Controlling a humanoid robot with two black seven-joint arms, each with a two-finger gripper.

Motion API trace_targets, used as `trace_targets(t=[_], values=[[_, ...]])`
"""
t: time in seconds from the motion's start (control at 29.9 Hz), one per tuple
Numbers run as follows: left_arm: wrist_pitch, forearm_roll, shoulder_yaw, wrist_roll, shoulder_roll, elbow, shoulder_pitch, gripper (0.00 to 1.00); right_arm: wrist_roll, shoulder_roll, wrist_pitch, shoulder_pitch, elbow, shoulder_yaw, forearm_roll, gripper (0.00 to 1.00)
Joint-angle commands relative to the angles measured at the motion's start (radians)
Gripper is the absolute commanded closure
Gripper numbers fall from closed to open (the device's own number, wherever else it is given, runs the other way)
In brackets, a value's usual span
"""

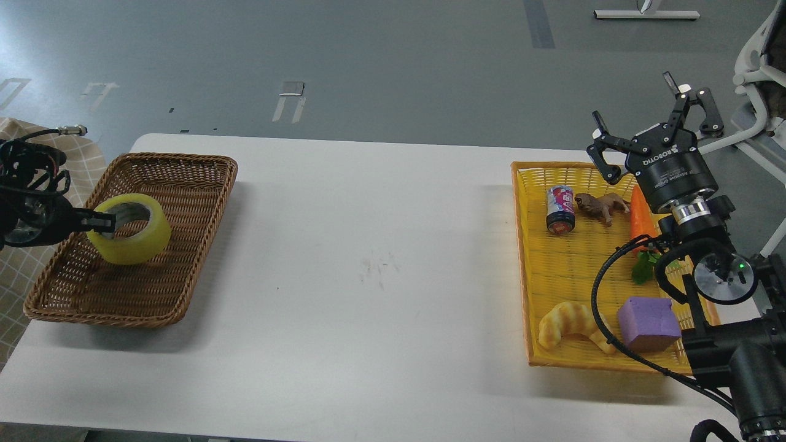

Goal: Place and transfer tape with both arms
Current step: 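Lower the tape roll into the basket and release it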

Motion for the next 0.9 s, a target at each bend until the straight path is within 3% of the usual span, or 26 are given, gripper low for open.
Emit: trace_targets(t=[0.0, 0.37, 0.87], values=[[0.001, -0.034, 0.0, 0.001, -0.019, 0.015, 0.0, 1.0, 0.0, 0.0, 0.0, -0.002, 0.0, 0.0, 0.0, 0.0], [0.025, -0.068, 0.002, -0.007, -0.082, 0.099, 0.003, 1.0, 0.0, 0.0, 0.0, -0.005, -0.001, 0.0, 0.0, 0.0], [0.041, -0.072, 0.0, -0.007, -0.085, 0.107, 0.028, 1.0, 0.0, 0.0, 0.0, -0.005, -0.008, 0.0, 0.0, 0.0]])
